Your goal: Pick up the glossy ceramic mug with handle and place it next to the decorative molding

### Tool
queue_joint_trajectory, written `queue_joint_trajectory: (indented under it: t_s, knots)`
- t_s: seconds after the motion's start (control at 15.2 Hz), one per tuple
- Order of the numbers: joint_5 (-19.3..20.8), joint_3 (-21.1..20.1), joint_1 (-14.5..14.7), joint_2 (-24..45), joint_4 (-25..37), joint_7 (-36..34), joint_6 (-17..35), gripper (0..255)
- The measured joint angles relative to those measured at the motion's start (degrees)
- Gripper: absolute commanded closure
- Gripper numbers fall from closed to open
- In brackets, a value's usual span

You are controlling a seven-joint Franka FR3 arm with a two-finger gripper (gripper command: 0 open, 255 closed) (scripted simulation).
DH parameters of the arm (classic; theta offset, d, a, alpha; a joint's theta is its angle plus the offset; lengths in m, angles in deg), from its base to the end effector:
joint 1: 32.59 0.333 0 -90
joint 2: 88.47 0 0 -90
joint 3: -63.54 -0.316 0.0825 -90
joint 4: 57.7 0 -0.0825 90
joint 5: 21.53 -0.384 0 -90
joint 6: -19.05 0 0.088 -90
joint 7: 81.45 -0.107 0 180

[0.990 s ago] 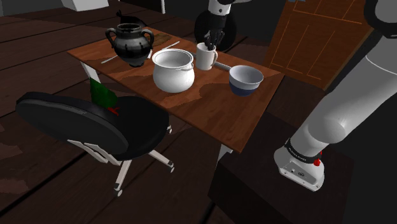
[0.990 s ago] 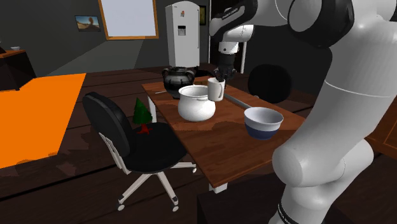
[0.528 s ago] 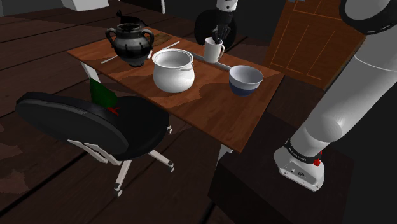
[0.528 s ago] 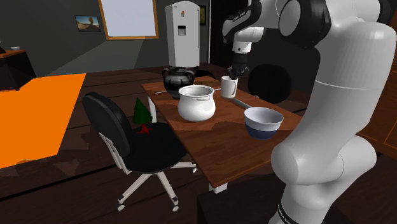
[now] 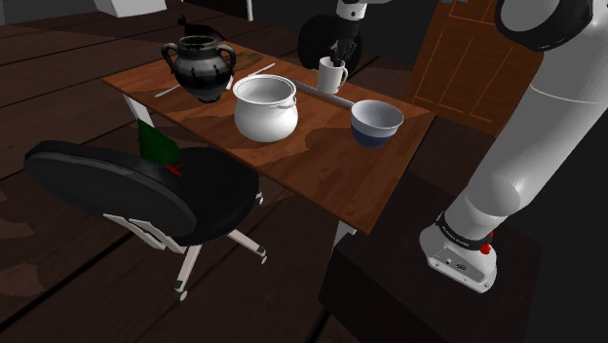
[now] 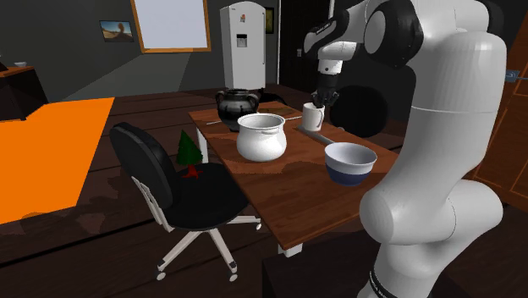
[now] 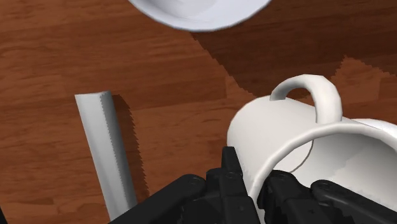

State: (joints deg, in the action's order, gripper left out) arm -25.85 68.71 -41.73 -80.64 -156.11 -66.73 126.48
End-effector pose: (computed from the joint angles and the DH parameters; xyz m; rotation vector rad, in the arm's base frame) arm 0.5899 -0.1419 0.5019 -3.0884 0.0212 -0.0552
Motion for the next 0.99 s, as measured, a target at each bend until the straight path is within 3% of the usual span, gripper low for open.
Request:
queue_joint_trajectory:
  t_s: [0.99]
  knots:
    - [-0.6, -0.1, 0.0, 2.4, -8.7, 0.9, 11.0, 255]
